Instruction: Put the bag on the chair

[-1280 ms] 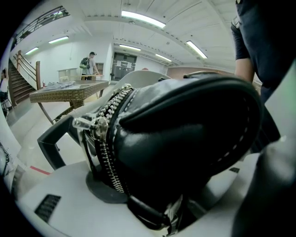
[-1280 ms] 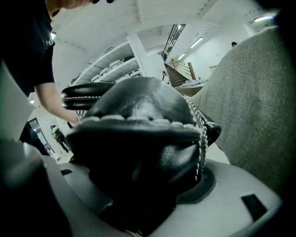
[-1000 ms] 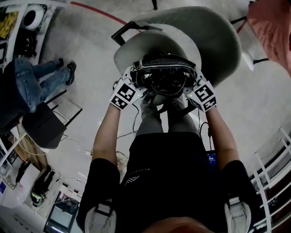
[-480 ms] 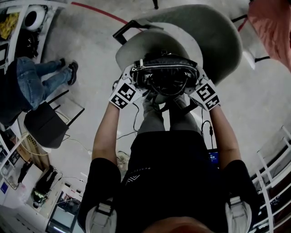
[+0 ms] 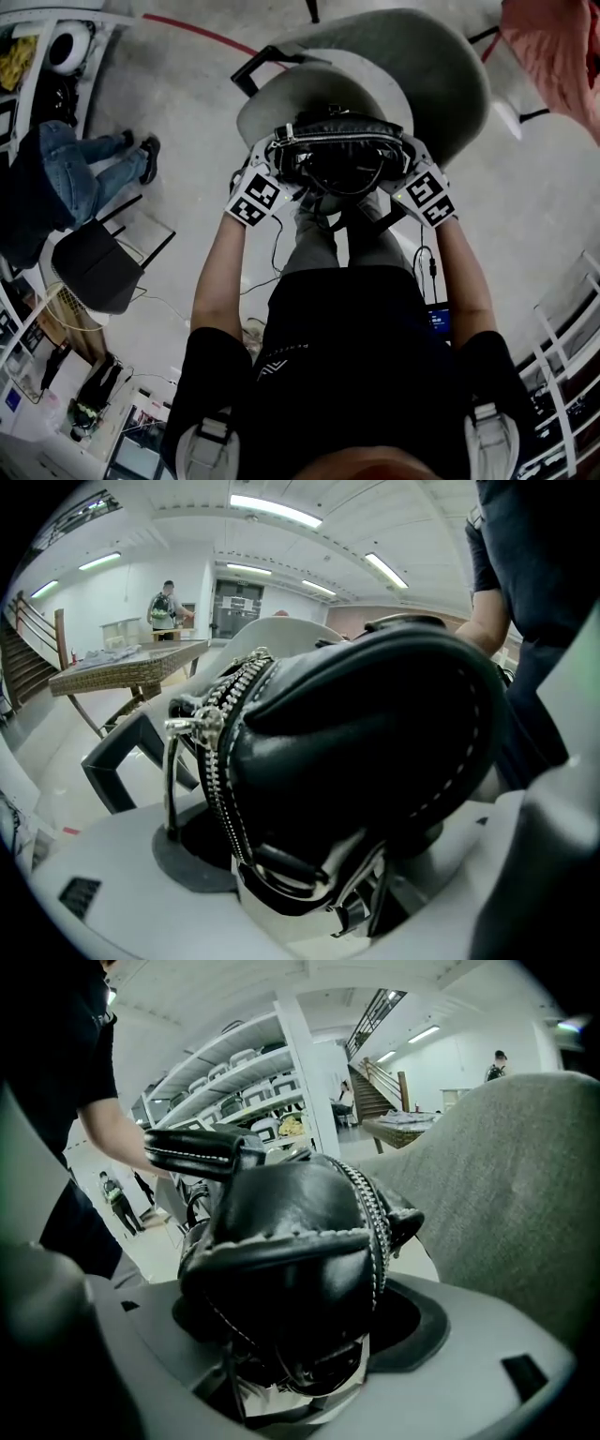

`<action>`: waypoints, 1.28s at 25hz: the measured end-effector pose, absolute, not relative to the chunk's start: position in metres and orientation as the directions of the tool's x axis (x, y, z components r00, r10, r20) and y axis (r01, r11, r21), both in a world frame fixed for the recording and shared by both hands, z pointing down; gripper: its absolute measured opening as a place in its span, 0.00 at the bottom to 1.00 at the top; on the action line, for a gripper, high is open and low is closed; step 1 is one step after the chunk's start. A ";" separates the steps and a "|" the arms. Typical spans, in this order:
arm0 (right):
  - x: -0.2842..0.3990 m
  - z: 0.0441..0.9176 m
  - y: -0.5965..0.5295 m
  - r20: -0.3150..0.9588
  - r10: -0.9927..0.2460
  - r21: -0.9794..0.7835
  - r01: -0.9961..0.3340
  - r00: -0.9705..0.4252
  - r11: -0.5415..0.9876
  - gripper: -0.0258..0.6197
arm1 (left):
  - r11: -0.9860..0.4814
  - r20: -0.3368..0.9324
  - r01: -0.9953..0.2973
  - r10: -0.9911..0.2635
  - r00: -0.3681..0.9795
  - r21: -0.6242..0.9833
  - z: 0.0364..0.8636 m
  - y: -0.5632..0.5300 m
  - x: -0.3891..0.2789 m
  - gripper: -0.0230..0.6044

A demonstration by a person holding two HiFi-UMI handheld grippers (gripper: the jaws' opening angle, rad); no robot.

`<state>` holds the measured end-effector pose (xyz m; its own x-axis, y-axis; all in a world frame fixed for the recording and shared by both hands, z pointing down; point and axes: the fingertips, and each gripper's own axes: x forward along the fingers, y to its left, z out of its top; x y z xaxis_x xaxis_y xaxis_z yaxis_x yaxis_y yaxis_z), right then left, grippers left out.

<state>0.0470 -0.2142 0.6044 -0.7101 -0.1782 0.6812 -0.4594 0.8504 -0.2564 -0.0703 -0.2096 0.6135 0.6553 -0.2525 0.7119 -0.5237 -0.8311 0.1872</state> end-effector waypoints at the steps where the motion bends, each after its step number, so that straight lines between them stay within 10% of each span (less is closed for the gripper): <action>1: 0.049 0.602 -0.215 0.682 -0.191 -0.256 -0.475 -0.706 0.842 0.57 | -0.829 0.714 -0.527 -0.252 0.653 0.189 0.614 -0.209 -0.071 0.70; 17: 0.086 0.565 -0.202 0.673 -0.382 -0.206 -0.657 -0.633 0.725 0.56 | -0.737 0.694 -0.623 -0.305 0.652 0.261 0.576 -0.196 -0.098 0.70; 32: 0.071 0.525 -0.171 0.567 -0.542 -0.260 -0.758 -0.621 0.598 0.56 | -0.662 0.590 -0.695 -0.452 0.669 0.281 0.530 -0.175 -0.097 0.36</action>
<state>0.0715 -0.1713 0.5245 -0.6210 -0.5415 0.5667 -0.7583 0.5980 -0.2596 -0.0971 -0.1753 0.5297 0.6691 -0.4521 0.5898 -0.6950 -0.6617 0.2813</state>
